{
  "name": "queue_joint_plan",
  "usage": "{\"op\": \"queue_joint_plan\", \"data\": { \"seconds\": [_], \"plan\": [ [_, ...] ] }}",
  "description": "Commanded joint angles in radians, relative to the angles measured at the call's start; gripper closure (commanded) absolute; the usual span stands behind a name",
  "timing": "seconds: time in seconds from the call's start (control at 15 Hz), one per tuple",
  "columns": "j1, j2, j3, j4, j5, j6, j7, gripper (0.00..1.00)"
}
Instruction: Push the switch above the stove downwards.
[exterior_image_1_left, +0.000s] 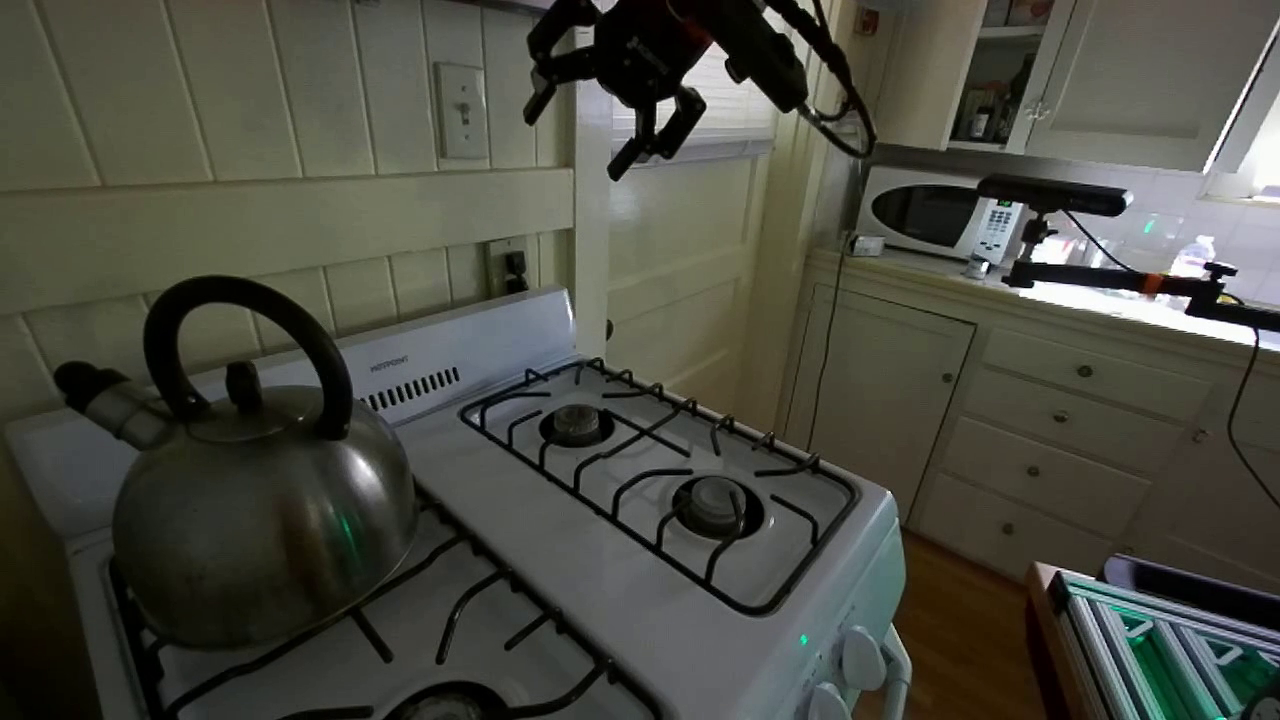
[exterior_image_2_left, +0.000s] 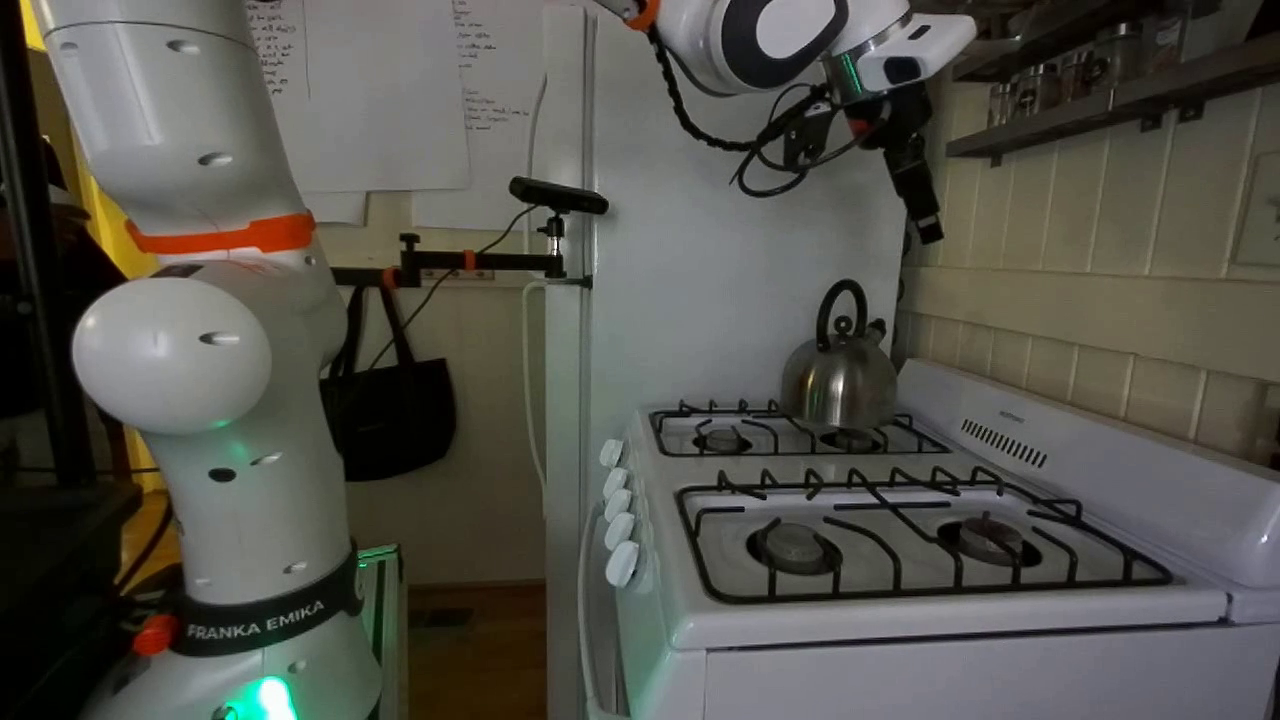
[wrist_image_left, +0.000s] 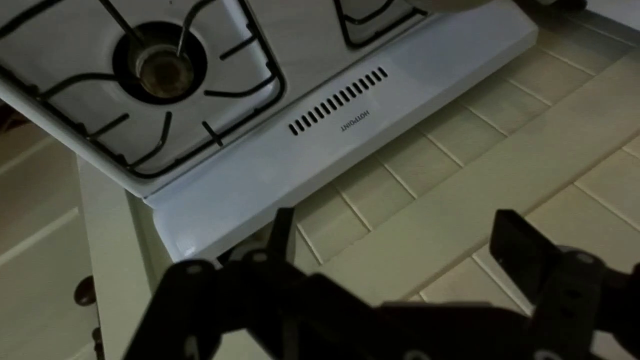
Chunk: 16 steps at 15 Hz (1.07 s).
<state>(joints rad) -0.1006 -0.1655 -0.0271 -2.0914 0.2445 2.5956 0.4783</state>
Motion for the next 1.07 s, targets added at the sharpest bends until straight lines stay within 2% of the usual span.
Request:
{"op": "queue_joint_plan", "data": {
  "seconds": [0.0, 0.07, 0.6, 0.67, 0.73, 0.8, 0.93, 1.0],
  "plan": [
    [0.017, 0.056, -0.010, 0.057, 0.025, -0.008, -0.045, 0.00],
    [0.009, 0.024, -0.007, 0.022, 0.004, 0.009, -0.021, 0.00],
    [0.013, 0.051, -0.009, 0.048, 0.006, 0.009, -0.032, 0.00],
    [-0.007, 0.055, 0.004, 0.041, -0.098, 0.029, 0.041, 0.00],
    [-0.061, 0.062, 0.037, 0.039, -0.221, 0.044, 0.097, 0.00],
    [-0.080, 0.065, 0.042, 0.049, -0.293, 0.036, 0.100, 0.00],
    [-0.107, 0.071, 0.044, 0.070, -0.462, 0.015, 0.145, 0.00],
    [-0.096, 0.077, 0.020, 0.083, -0.543, 0.007, 0.163, 0.00]
  ]
}}
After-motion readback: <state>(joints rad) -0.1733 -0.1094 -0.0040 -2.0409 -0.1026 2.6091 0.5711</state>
